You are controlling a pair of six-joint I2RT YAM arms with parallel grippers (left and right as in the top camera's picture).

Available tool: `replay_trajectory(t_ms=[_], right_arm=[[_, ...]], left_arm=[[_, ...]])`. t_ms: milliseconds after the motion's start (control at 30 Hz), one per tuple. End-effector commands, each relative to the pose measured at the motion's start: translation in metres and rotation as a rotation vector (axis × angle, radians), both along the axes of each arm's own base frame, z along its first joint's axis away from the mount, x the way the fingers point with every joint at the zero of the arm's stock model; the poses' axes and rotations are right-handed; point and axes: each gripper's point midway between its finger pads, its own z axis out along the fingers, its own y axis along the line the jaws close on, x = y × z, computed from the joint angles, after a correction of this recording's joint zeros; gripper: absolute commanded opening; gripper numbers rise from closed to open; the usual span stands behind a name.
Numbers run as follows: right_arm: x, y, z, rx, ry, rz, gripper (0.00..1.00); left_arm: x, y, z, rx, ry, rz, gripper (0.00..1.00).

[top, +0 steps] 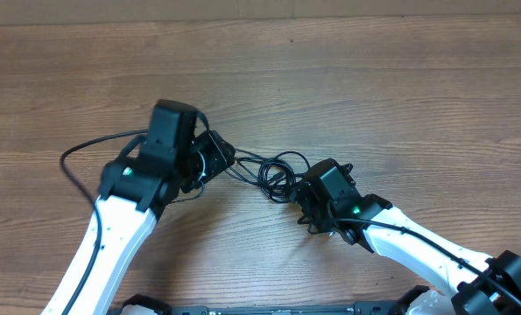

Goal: Untangle cables

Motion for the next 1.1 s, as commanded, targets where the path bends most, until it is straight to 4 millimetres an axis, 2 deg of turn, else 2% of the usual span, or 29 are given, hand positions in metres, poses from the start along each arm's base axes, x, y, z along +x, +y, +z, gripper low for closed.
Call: replay_trajectory(t_ms=[0, 100, 200, 367, 467, 500, 567, 633, 733, 933, 1067], right_arm=[[0.002, -0.001, 0.001, -0.010, -0.019, 0.000, 0.67], [0.005, -0.001, 0.002, -0.010, -0.030, -0.004, 0.72], [0.004, -0.002, 0.001, -0.025, -0.041, 0.024, 0.73], [0.005, -0.003, 0.001, -0.034, -0.048, 0.030, 0.78], [0.006, -0.004, 0.001, -0.041, -0.052, 0.025, 0.78], [0.006, -0.004, 0.001, -0.041, -0.052, 0.025, 0.78], [0.006, -0.004, 0.001, -0.041, -0.051, 0.026, 0.78], [0.005, -0.004, 0.001, -0.042, -0.049, 0.026, 0.78], [0.005, -0.005, 0.000, -0.044, -0.047, 0.026, 0.78], [0.005, -0.005, 0.000, -0.045, -0.046, 0.026, 0.78], [0.005, -0.003, 0.001, -0.038, -0.046, 0.029, 0.78]], left_arm=[[-0.002, -0.013, -0.027, -0.010, 0.105, -0.051, 0.69], [0.001, -0.027, -0.049, -0.056, 0.196, -0.063, 0.77], [0.000, -0.032, -0.080, -0.057, 0.317, -0.028, 0.74], [-0.002, -0.040, -0.129, -0.038, 0.484, 0.062, 0.75], [0.000, -0.049, -0.149, -0.032, 0.509, 0.069, 0.74], [0.003, -0.053, -0.155, -0.031, 0.507, 0.069, 0.73], [0.014, -0.064, -0.168, -0.033, 0.469, 0.051, 0.61], [0.018, -0.068, -0.175, -0.025, 0.453, 0.045, 0.44], [0.019, -0.064, -0.183, 0.033, 0.434, 0.053, 0.04], [0.017, -0.069, -0.179, 0.025, 0.426, 0.035, 0.04], [0.019, -0.081, -0.154, -0.054, 0.389, -0.018, 0.04]])
